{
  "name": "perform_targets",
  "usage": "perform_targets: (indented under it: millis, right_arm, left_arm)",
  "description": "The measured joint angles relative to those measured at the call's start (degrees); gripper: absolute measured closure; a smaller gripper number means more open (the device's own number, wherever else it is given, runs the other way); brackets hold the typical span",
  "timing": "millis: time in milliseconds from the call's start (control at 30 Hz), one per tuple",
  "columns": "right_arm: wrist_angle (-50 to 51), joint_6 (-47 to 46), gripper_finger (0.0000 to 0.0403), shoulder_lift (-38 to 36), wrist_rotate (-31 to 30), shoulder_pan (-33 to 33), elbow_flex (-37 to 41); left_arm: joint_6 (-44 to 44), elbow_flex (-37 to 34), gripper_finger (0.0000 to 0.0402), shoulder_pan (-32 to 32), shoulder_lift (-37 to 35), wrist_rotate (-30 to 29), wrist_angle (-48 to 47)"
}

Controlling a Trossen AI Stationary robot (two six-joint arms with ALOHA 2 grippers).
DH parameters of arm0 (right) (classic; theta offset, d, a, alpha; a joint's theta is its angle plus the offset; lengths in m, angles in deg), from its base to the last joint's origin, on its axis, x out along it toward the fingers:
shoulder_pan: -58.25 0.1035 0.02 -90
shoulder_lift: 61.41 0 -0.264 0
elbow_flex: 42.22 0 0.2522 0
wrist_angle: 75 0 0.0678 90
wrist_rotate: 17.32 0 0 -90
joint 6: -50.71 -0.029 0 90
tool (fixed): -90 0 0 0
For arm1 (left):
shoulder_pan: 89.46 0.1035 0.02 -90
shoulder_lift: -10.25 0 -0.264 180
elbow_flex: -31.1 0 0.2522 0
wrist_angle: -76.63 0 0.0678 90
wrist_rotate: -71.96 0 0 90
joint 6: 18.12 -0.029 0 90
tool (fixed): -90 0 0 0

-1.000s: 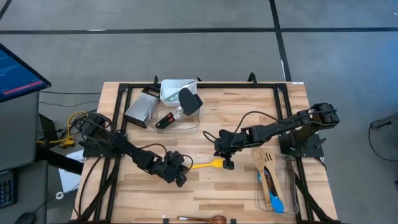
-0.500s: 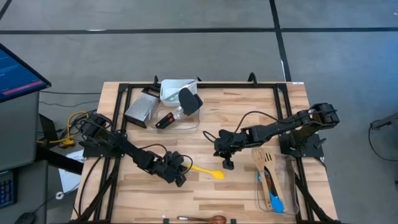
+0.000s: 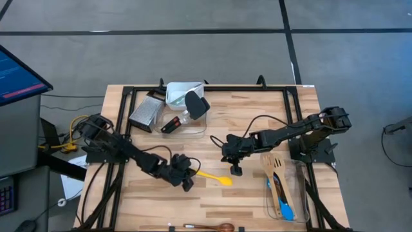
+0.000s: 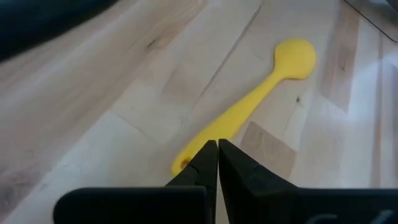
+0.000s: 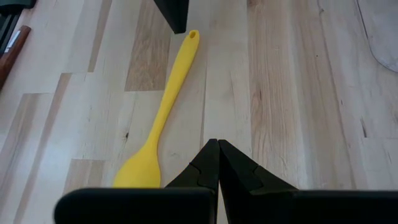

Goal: Pick & Place Kitchen Items
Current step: Put the yellow spoon into the bottom transparent bin

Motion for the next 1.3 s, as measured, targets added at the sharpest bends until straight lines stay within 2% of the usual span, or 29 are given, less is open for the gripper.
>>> perform_targets:
  millis: [1300]
  right_arm:
    - [-0.46,-0.02,0.0403,0.00,0.02,0.47,0.00]
  left_arm:
    - [2.78,-2.40,0.0400,0.77,1.25,0.50,0.15]
